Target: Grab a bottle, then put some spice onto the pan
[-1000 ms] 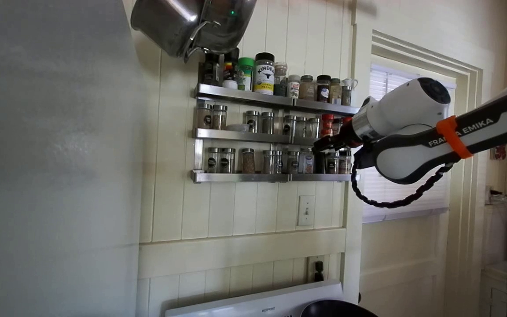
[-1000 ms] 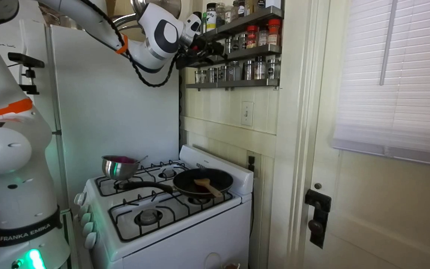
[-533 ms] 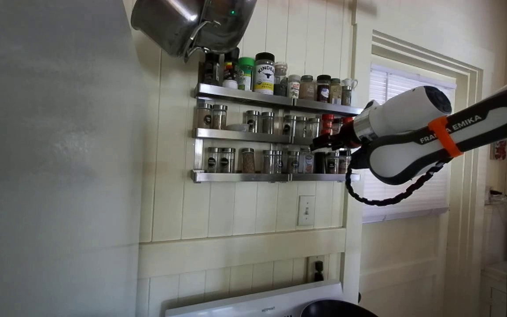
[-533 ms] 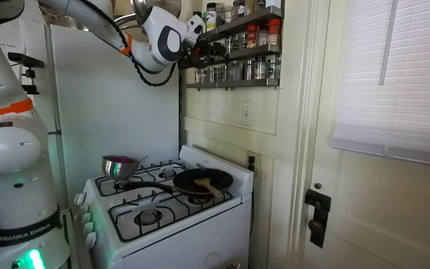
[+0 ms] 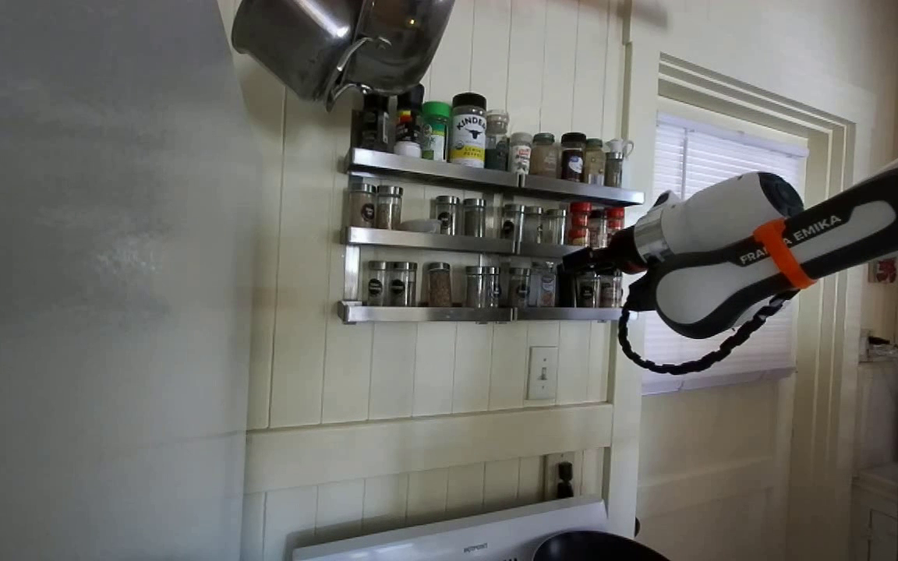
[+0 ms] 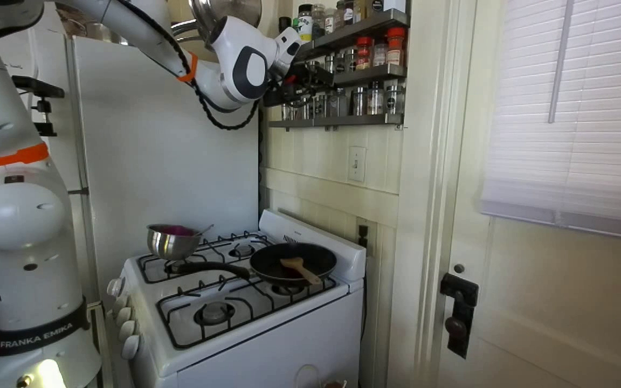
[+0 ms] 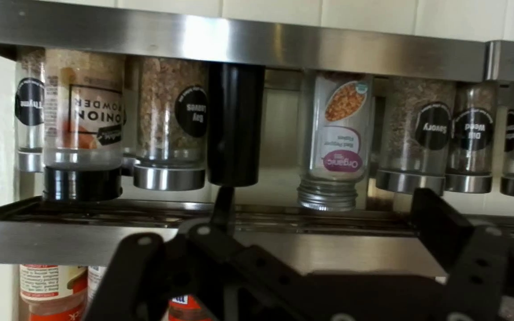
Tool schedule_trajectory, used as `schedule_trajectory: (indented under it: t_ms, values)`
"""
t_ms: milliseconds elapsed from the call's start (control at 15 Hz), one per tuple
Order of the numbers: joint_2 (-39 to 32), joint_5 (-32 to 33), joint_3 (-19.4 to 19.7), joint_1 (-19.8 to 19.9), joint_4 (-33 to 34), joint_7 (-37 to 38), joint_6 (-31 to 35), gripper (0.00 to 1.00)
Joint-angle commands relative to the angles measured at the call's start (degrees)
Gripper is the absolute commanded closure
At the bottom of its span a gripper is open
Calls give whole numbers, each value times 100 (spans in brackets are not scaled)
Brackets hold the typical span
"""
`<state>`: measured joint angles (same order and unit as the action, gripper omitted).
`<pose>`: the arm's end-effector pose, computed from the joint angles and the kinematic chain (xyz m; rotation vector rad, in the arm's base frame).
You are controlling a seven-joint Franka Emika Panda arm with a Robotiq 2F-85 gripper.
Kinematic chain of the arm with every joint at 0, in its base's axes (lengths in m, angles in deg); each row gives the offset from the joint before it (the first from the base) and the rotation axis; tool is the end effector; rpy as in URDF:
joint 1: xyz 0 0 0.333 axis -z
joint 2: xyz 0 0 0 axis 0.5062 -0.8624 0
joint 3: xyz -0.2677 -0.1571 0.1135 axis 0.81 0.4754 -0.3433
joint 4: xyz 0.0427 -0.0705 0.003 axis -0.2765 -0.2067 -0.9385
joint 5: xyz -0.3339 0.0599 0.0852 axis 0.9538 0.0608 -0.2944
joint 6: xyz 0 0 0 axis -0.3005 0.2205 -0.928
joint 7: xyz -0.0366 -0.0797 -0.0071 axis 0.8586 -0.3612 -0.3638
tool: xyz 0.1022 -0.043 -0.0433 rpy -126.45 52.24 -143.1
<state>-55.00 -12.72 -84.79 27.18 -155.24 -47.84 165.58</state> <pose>0.4734 0.0209 0.6606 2.4523 0.1713 1.9158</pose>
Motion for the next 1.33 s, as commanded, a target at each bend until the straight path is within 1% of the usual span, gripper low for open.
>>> schedule_trajectory:
  t_ms: [0,133,200,267,333,400,467,600,667,800,867,1133,1267]
  values:
    - [-88,-29,163,-149,-152,62,287,0]
    - [-146,-4,292,-319,-171,90,267,0]
    - [-137,5,447,-561,-198,140,158,0]
    - [-86,-24,686,-948,-224,264,-8,0]
    - [-147,1,331,-405,-118,89,111,0]
    - [-160,1,469,-625,-133,141,108,0]
    - [-165,1,544,-760,-140,165,107,0]
    - [-165,1,591,-848,-142,198,106,0]
    - [-125,34,685,-931,-146,189,104,0]
    - [-94,76,777,-930,-111,147,96,0]
    - [-86,107,898,-1039,-96,139,82,0]
    - [-82,127,1182,-1215,-18,93,-50,0]
    - [-109,128,1356,-1393,7,95,-51,0]
